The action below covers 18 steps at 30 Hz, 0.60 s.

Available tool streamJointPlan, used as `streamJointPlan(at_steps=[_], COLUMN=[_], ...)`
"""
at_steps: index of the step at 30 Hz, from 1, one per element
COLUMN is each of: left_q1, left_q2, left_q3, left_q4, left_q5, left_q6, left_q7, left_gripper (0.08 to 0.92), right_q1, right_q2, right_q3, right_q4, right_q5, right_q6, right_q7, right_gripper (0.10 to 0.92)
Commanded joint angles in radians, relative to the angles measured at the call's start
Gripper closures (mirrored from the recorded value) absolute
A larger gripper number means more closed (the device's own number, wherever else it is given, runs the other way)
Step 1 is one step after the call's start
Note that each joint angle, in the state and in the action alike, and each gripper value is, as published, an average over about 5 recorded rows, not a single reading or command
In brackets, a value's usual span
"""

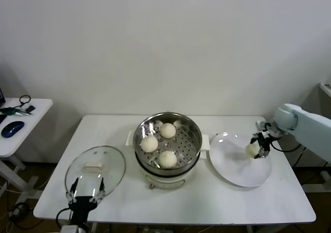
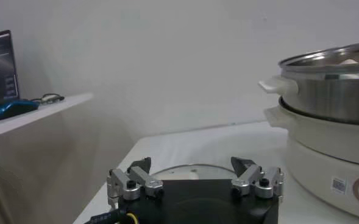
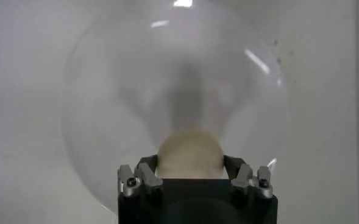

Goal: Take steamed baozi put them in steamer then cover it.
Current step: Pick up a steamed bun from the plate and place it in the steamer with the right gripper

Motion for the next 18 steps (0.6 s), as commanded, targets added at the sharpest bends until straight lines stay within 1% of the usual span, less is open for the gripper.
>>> streamJointPlan(at_steps=[1, 4, 8, 12, 18], left_q1=[-0.001, 0.004, 0.006, 0.007, 0.027], left_q2=[0.001, 0.003, 0.004, 0.005, 0.009], left_q3=[-0.001, 0.002, 0.006, 0.011, 0.005], left_q4=[-0.001, -0.003, -0.009, -0.022, -0.037], left_q5=[0.0, 0.001, 0.002, 0.003, 0.002], left_q6=[0.001, -0.002, -0.002, 0.0, -0.004], left_q7=[0.0, 0.001, 0.002, 0.003, 0.002], left_gripper=[0.177, 0.177, 0.177, 0.177, 0.177], right_q1=[0.684, 0.783, 0.748, 0.644, 0.487], right_q2=[0.084, 0.169, 0.266, 0.353, 0.436], right_q3=[-0.538, -0.56, -0.487, -0.411, -0.365], right_q4=[0.328, 0.434, 0.515, 0.52, 0.453], right_q5=[0.344, 0.455, 0.553, 0.568, 0.518], right_q6=[-0.031, -0.078, -0.154, -0.2, -0.247], right_q7=[-0.005, 0.019, 0.096, 0.163, 0.234], right_gripper=[0.304, 0.304, 0.302, 0.303, 0.302])
